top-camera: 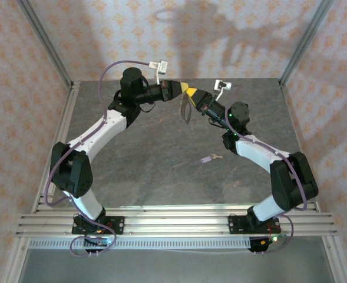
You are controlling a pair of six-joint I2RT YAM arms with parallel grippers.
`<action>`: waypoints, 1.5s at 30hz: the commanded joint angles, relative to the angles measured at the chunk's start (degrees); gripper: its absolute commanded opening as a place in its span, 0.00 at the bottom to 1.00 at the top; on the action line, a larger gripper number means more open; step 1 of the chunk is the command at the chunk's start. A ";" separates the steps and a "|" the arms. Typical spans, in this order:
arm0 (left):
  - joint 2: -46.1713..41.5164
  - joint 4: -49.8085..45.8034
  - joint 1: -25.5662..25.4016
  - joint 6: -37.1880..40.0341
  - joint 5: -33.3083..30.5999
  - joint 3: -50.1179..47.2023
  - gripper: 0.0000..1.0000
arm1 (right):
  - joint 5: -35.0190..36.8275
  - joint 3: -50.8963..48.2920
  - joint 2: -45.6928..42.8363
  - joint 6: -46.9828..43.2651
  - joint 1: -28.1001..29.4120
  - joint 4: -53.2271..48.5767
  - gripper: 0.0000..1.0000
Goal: Put the keys on the keyring
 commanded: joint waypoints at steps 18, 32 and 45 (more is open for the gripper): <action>-12.40 -2.61 -2.73 -11.09 -27.93 -11.75 0.48 | 13.20 -3.06 -5.08 -4.25 1.55 -5.36 0.00; -8.07 2.37 -5.46 -12.07 -27.13 -11.03 0.33 | 11.85 -2.95 -5.63 -3.48 2.38 -4.40 0.00; -6.94 4.49 -6.49 -12.53 -26.61 -10.82 0.26 | 11.50 -2.20 -4.04 -2.87 3.34 -3.44 0.00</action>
